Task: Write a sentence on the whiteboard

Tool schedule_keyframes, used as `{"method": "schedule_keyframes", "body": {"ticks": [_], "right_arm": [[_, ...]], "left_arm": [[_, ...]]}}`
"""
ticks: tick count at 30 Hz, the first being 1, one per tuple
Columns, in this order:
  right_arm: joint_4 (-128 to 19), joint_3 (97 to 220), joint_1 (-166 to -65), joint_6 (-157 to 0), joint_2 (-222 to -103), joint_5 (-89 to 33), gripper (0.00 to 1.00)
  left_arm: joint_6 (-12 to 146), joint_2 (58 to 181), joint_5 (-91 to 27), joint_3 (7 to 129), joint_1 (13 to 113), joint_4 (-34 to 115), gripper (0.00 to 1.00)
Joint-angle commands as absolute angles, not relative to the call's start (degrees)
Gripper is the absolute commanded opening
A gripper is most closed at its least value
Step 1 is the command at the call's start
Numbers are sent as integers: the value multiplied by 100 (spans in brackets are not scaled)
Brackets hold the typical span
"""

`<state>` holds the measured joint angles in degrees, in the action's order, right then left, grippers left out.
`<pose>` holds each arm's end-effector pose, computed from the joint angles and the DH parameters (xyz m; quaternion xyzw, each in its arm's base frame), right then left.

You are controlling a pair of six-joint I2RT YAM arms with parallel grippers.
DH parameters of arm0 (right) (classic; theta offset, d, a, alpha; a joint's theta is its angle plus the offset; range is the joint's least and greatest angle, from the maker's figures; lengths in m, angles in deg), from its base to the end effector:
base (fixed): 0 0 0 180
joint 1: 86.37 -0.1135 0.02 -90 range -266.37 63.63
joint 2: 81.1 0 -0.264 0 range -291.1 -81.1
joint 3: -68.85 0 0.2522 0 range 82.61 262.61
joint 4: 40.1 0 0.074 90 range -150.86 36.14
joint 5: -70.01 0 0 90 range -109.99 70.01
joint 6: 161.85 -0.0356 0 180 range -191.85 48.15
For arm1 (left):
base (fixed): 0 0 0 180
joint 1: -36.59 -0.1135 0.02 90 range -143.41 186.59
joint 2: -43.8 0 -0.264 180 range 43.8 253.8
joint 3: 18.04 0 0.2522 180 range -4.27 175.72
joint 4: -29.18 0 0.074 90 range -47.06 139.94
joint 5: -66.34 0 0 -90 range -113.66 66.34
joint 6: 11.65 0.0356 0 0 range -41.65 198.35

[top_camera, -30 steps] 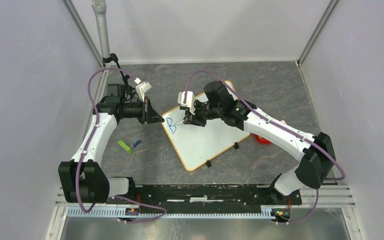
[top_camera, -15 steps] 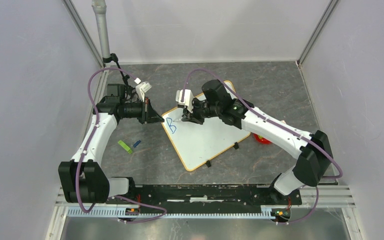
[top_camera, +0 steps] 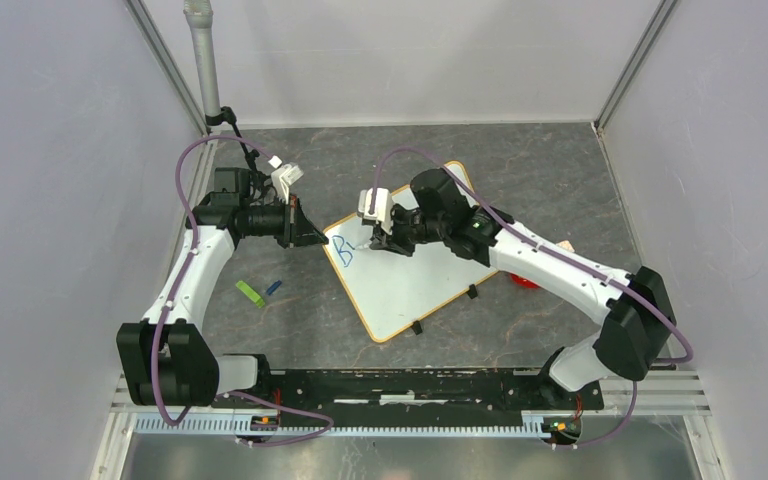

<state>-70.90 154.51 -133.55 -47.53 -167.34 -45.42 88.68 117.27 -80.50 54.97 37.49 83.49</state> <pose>0.2236 0.2638 0.3191 -0.5844 0.6274 0.2828 0.4300 0.2505 -0.0337 0.2882 0.2254 0.8201 -0.4302 0.3025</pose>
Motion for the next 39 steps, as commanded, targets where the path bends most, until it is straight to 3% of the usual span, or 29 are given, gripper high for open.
{"method": "schedule_keyframes", "body": {"ticks": [1, 39], "right_arm": [[-7112, 15224, -13309, -4671, -16517, -4453, 0], [-7017, 15908, -13125, -4803, -16832, -4343, 0]], "left_arm": [[8884, 11650, -8070, 5479, 3773, 8222, 3], [8878, 11667, -8057, 5479, 3773, 8222, 2]]}}
